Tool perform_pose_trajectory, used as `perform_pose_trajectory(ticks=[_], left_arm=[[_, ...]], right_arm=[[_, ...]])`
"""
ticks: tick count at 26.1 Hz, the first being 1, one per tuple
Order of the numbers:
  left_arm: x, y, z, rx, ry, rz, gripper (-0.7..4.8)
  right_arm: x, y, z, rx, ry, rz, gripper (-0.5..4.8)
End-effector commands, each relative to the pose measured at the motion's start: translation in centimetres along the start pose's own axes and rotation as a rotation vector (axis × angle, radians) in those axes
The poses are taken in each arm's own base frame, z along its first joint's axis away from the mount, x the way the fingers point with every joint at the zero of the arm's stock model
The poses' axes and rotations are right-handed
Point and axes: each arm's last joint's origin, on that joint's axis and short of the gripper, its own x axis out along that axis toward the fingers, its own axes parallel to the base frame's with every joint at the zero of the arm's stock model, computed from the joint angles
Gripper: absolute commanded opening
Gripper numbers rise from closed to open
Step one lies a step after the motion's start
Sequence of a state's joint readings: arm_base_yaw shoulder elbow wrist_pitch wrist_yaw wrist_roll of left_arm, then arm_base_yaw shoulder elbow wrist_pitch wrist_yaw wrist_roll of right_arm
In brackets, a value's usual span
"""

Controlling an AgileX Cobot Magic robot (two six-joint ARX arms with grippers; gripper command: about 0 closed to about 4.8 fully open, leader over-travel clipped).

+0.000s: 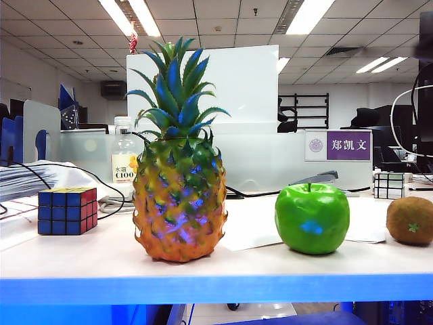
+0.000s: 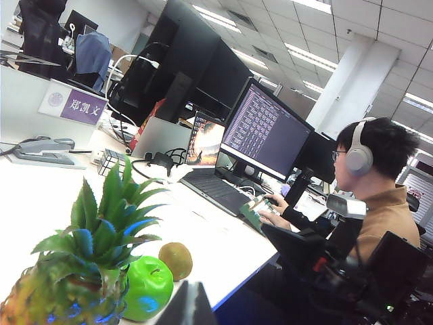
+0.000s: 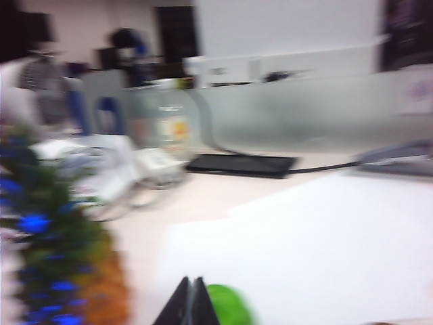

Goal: Arrange all the fruits from large to small from left to right in a row.

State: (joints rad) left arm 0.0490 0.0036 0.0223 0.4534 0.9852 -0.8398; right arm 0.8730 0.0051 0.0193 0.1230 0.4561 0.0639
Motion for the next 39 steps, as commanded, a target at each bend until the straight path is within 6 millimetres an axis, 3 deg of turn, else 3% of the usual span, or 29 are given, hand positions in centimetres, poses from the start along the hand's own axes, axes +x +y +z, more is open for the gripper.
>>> perform_pose_trajectory(ticks=[1, 9, 16, 34, 39], left_arm=[[0.0, -0.2, 0.2, 0.022, -0.016, -0.001, -0.06], [0.0, 0.0, 0.3, 0.034, -0.055, 0.038, -0.06], [0.0, 0.0, 0.3, 0.034, -0.055, 0.038, -0.06], [0.0, 0.0, 0.3, 0.034, -0.055, 0.038, -0.06], [0.0, 0.0, 0.3, 0.031, -0.054, 0.039, -0.06]], right_arm=[[0.1, -0.7, 0.3, -0.069, -0.027, -0.117, -0.01], [0.7, -3.2, 0.3, -0.097, -0.071, -0.299, -0.01], [0.2, -6.0, 0.8, -0.141, -0.105, -0.59, -0.01], [0.0, -6.4, 0.8, -0.148, -0.108, -0.635, -0.01], [-0.6, -7.5, 0.9, -0.188, -0.099, -0.76, -0.01]])
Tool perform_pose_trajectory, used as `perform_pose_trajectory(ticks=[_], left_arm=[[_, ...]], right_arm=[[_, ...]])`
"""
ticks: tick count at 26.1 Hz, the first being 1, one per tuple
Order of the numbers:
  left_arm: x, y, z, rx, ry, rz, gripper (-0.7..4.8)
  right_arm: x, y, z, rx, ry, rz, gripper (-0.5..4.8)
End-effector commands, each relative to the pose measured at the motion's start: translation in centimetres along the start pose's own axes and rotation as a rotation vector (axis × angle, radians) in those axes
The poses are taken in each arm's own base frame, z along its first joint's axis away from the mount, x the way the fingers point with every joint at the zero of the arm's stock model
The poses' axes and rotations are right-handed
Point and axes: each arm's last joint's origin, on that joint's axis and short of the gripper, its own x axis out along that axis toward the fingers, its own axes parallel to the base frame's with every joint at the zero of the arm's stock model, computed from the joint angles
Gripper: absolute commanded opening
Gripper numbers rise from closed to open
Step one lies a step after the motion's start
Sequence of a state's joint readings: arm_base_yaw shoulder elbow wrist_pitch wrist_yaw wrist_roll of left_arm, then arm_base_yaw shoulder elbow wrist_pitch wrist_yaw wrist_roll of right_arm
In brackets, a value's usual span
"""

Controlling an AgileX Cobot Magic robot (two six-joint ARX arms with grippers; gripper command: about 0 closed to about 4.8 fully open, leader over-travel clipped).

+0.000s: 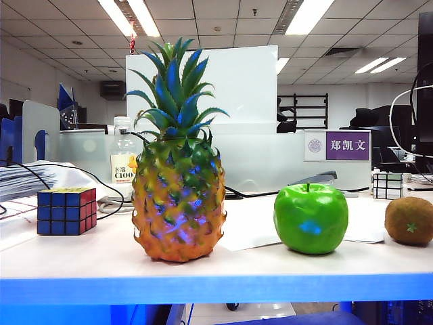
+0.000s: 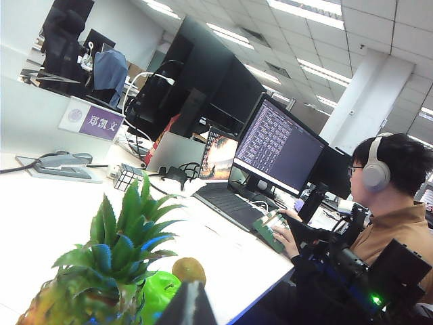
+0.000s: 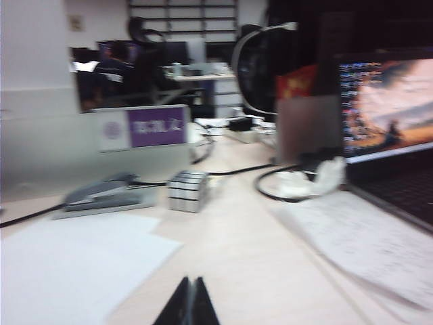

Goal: Arrange all the fruits from large to small from left to right in a row.

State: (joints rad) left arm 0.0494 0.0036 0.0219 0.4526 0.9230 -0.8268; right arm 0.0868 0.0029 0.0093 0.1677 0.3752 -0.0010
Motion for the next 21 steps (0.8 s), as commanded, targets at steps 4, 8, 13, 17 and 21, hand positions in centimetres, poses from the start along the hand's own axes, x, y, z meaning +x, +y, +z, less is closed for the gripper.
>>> perform_pose_trajectory(ticks=[4, 8, 13, 17, 21], left_arm=[[0.0, -0.1, 0.1, 0.018, -0.008, -0.003, -0.06], [0.0, -0.1, 0.1, 0.018, -0.008, -0.003, -0.06], [0.0, -0.1, 0.1, 0.017, -0.007, -0.004, -0.06], [0.0, -0.1, 0.1, 0.017, -0.007, -0.004, -0.06], [0.0, -0.1, 0.1, 0.017, -0.007, -0.004, -0.06]], right_arm=[[0.3, -1.6, -0.3, -0.068, 0.011, -0.191, -0.01], [0.2, -1.3, -0.5, -0.057, 0.029, -0.165, -0.01], [0.1, 0.0, -1.0, -0.027, 0.076, 0.192, -0.01], [-0.1, 0.4, -1.4, 0.015, 0.127, 0.344, -0.01], [-0.1, 0.4, -2.0, 0.041, 0.202, 0.322, -0.01]])
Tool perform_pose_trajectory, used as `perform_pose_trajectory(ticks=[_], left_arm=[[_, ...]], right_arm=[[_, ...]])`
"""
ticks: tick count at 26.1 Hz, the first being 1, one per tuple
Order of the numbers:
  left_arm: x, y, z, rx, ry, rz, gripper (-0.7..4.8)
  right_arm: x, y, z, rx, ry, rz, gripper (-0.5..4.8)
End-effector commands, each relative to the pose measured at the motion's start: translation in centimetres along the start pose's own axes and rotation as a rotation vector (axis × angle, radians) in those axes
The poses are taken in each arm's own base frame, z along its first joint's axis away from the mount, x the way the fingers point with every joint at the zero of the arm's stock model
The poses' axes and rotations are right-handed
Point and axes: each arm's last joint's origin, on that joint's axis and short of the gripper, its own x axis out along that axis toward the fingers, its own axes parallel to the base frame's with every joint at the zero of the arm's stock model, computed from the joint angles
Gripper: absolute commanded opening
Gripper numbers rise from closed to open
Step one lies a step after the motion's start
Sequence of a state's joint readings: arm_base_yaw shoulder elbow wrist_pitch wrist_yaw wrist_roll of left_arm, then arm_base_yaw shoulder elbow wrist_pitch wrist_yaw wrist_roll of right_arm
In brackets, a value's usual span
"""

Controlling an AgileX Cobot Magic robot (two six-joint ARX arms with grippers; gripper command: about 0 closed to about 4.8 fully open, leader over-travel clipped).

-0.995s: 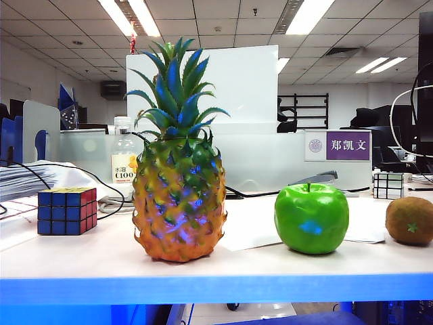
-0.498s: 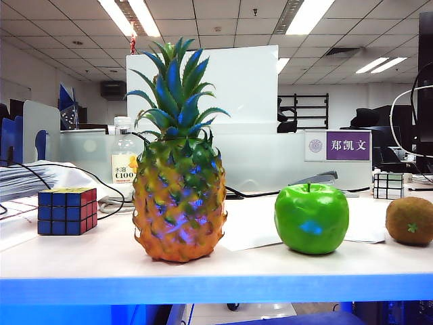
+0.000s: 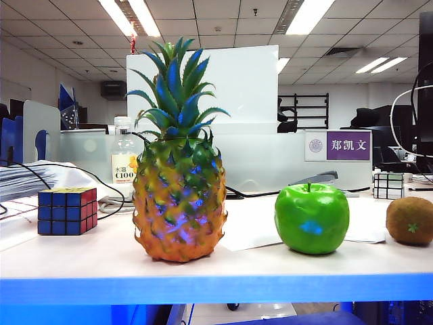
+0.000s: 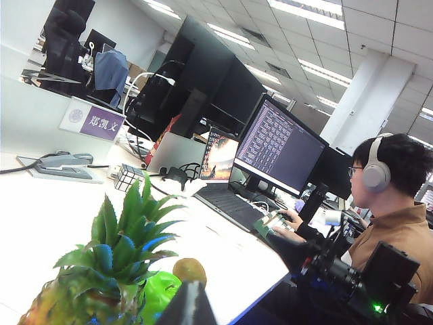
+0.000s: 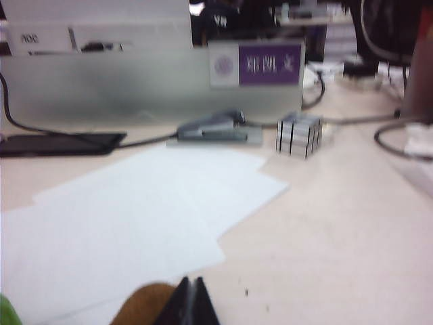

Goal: Arrange all the fruits from large to small from left to right in a row.

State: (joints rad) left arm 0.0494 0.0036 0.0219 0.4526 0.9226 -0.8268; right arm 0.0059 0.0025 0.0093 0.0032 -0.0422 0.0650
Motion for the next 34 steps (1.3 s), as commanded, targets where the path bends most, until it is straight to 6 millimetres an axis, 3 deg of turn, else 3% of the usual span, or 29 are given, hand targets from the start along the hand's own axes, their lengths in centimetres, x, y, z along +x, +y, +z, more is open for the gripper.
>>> perform_pose_trajectory(ticks=[1, 34], left_arm=[[0.0, -0.13, 0.14, 0.017, -0.007, -0.004, -0.06], [0.0, -0.13, 0.14, 0.017, -0.007, -0.004, -0.06]], right_arm=[[0.02, -0.05, -0.6, 0.019, 0.043, -0.009, -0.01], [0.01, -0.12, -0.81, 0.041, 0.064, -0.027, -0.01]])
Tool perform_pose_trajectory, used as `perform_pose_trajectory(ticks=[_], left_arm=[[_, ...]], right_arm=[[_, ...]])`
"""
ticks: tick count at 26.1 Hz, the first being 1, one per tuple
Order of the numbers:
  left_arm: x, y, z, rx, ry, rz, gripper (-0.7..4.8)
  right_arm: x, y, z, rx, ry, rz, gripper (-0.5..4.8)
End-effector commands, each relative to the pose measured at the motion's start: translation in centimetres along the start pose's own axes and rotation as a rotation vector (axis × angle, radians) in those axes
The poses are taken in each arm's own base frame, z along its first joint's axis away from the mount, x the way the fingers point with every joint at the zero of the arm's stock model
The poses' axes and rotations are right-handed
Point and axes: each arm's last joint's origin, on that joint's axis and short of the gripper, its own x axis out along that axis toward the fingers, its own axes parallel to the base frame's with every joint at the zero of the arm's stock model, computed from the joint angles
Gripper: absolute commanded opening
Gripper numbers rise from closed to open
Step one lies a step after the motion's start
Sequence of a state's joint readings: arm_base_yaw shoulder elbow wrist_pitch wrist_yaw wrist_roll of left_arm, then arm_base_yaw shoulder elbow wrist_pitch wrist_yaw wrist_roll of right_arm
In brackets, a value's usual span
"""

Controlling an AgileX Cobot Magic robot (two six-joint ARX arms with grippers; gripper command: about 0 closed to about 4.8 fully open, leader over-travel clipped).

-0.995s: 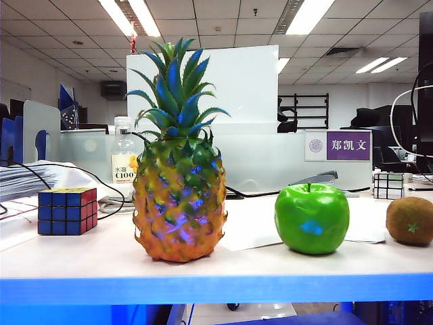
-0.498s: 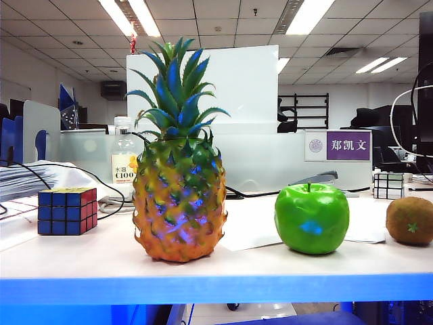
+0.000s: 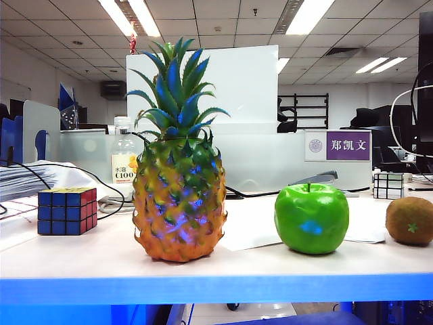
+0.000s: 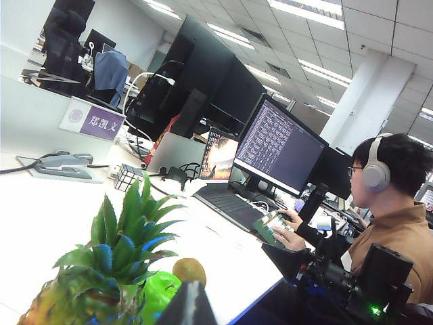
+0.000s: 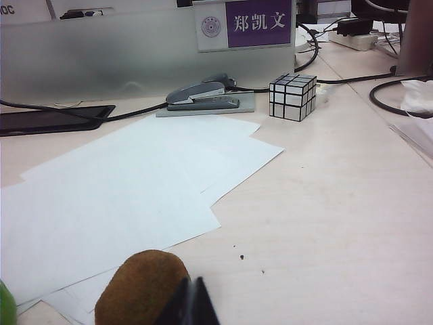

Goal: Arrange all the fruits from large to small from left to right in a row.

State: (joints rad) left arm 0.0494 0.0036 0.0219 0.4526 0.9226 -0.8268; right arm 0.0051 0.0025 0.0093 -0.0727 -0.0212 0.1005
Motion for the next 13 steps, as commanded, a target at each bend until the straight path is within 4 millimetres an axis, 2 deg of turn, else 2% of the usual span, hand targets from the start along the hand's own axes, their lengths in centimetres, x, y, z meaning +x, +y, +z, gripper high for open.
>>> perform_pose_trajectory(ticks=[1, 5, 8, 10, 13], left_arm=[[0.0, -0.1, 0.1, 0.017, -0.007, -0.004, -0.06], [0.0, -0.1, 0.1, 0.027, 0.007, -0.014, -0.06], [0.0, 0.1, -0.1, 0.277, -0.002, 0.021, -0.06], [-0.1, 0.9, -0.3, 0.316, -0.03, 0.161, -0.06], [-0.7, 3.0, -1.4, 0.206, -0.096, 0.55, -0.06]], right_arm=[[0.0, 0.0, -0.1, 0.004, -0.01, 0.001, -0.01], [0.0, 0.0, -0.1, 0.004, -0.01, 0.001, -0.01], [0.0, 0.0, -0.1, 0.004, -0.01, 0.001, -0.01], [0.0, 0.0, -0.1, 0.004, -0.01, 0.001, -0.01], [0.0, 0.0, -0.1, 0.004, -0.01, 0.002, -0.01]])
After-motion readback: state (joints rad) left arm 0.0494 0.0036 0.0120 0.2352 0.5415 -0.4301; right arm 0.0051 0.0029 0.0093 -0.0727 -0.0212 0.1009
